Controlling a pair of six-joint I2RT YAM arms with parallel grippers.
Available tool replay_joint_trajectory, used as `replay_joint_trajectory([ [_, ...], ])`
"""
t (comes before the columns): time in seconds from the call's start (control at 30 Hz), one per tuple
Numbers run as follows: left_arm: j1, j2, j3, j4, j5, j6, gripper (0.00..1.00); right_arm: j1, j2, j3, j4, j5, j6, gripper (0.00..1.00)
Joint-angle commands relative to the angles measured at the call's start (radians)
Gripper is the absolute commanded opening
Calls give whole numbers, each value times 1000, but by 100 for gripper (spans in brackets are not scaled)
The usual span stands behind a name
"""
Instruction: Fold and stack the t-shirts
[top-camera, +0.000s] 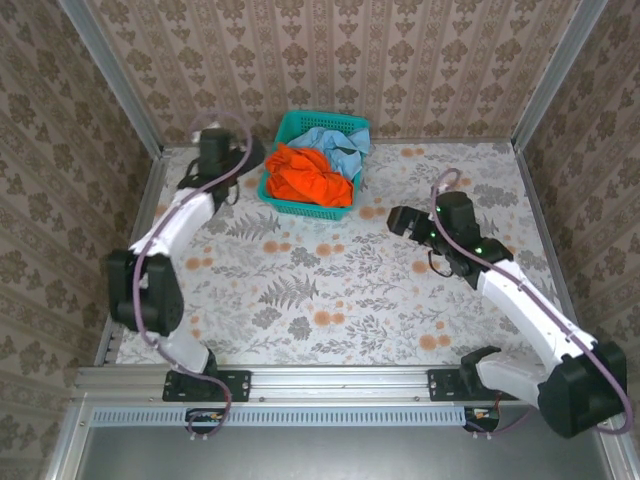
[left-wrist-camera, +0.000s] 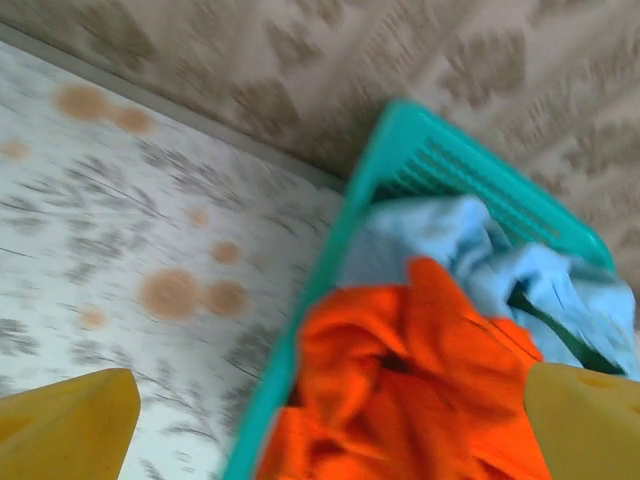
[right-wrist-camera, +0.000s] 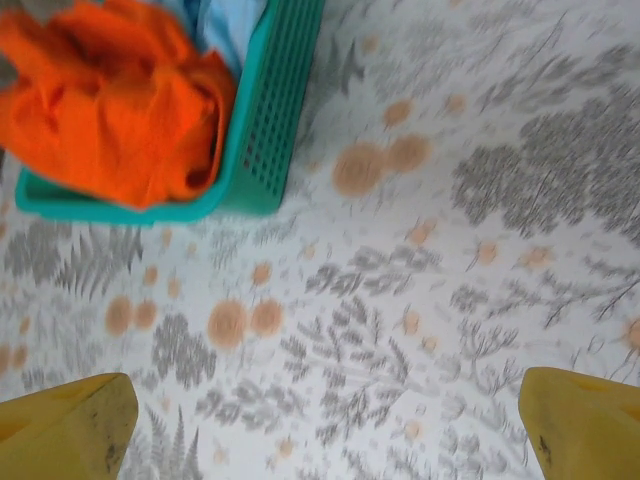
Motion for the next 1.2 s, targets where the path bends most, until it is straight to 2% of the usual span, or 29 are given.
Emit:
replay_joint_trajectory([
  [0.0,-48,82,154,-267,31,-5,100,34,20,60,-190,-5,-39,99],
  [0.1,-73,204,290,-370,108,11,99,38,30,74,-224,-8,-53,100],
  [0.17,-78,302,402,-445,189,11,90,38,40,86,-238,-14,-60,100],
  [0.27,-85,369,492,-463,272,2,61,40,53,114,-265,-10,-67,99],
  [0.33,-91,350,492,-415,282,-3,31,40,53,131,-279,0,-68,99],
  [0.43,-102,302,525,-390,281,12,5,40,42,157,-278,-7,-63,99],
  [0.47,-109,284,539,-385,279,24,0,39,34,162,-267,-16,-61,99],
  [0.57,-130,205,574,-348,272,63,0,41,-3,165,-187,-52,-49,99],
  [0.67,-215,107,593,-269,272,108,0,44,-50,163,-73,-67,-35,100],
  [0.77,-312,17,624,-175,291,173,0,49,-97,174,-7,-25,-29,100],
  [0.9,-454,-22,749,-166,319,274,0,51,-150,206,48,41,-54,100],
  [0.97,-491,-14,813,-169,337,272,0,52,-170,227,64,58,-72,100],
  [1.07,-495,13,861,-161,389,193,0,52,-200,248,90,92,-92,100],
  [1.17,-488,59,856,-211,359,145,0,50,-215,246,98,133,-105,100],
])
